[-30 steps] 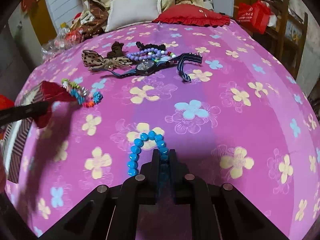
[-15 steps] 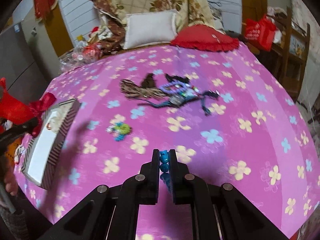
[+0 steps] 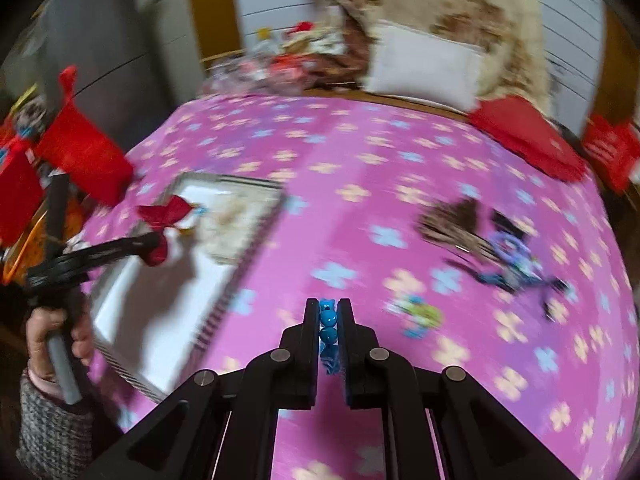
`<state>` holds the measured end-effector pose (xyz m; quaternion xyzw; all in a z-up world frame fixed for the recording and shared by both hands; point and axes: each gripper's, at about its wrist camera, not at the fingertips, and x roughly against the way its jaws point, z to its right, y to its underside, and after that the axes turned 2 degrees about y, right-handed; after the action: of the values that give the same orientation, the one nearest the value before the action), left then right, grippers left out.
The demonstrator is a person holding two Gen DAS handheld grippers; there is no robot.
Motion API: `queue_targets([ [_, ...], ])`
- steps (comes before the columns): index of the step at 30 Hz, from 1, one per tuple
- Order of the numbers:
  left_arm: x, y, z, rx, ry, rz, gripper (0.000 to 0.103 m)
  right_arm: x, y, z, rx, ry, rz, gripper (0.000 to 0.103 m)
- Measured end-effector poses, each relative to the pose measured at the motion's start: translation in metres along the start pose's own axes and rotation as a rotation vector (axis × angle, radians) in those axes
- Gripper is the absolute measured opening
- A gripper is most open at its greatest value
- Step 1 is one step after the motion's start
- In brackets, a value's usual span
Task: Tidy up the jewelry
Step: 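Carry the red bow and blue bracelet into the tray and open both tools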
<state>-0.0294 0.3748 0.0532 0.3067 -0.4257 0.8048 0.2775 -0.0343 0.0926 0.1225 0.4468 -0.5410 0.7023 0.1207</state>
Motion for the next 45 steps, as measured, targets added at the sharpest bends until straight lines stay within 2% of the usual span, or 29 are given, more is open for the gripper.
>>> queue_targets([
  [3, -0.010, -0.001, -0.018, 0.051, -0.029, -0.041, 0.008, -0.018, -0.018, -0.044, 0.068, -0.048, -0.013, 0.008],
  [6, -0.017, -0.002, -0.026, 0.047, -0.119, -0.050, 0.008, -0.045, -0.035, -0.089, 0.129, -0.091, -0.042, 0.008],
  [9, -0.022, -0.006, -0.034, 0.043, -0.191, -0.050, 0.008, -0.067, -0.043, -0.120, 0.161, -0.136, -0.067, 0.008],
  [12, -0.025, -0.007, -0.042, 0.059, -0.203, -0.063, 0.008, -0.090, -0.043, -0.136, 0.168, -0.151, -0.098, 0.008],
  [18, -0.027, -0.007, -0.043, 0.060, -0.192, -0.079, 0.008, -0.141, -0.032, -0.126, 0.101, -0.134, -0.190, 0.008],
  [23, -0.024, -0.007, -0.042, 0.080, -0.176, -0.078, 0.009, -0.151, -0.030, -0.117, 0.089, -0.114, -0.203, 0.008],
  [25, -0.023, -0.008, -0.041, 0.084, -0.163, -0.076, 0.018, -0.154, -0.029, -0.112, 0.074, -0.114, -0.216, 0.008],
  [26, -0.021, -0.008, -0.040, 0.085, -0.154, -0.071, 0.025, -0.155, -0.028, -0.112, 0.068, -0.117, -0.222, 0.008],
  [27, -0.019, -0.008, -0.038, 0.084, -0.140, -0.062, 0.029, -0.156, -0.027, -0.110, 0.063, -0.117, -0.229, 0.011],
  [28, -0.016, -0.008, -0.037, 0.082, -0.123, -0.052, 0.030, -0.157, -0.026, -0.108, 0.060, -0.113, -0.232, 0.014],
  [30, -0.011, -0.009, -0.035, 0.082, -0.092, -0.028, 0.030, -0.157, -0.025, -0.105, 0.064, -0.094, -0.217, 0.027],
  [34, 0.006, -0.011, -0.032, 0.083, -0.061, 0.045, 0.030, -0.156, -0.028, -0.108, 0.095, -0.061, -0.191, 0.027],
  [37, 0.012, -0.012, -0.033, 0.090, -0.065, 0.081, 0.031, -0.162, -0.035, -0.113, 0.128, -0.037, -0.181, 0.027],
  [43, 0.006, -0.013, -0.041, 0.116, -0.077, 0.076, 0.031, -0.190, -0.051, -0.110, 0.114, 0.005, -0.211, 0.027],
  [45, 0.003, -0.013, -0.041, 0.114, -0.089, 0.069, 0.031, -0.186, -0.053, -0.104, 0.084, -0.017, -0.204, 0.027],
])
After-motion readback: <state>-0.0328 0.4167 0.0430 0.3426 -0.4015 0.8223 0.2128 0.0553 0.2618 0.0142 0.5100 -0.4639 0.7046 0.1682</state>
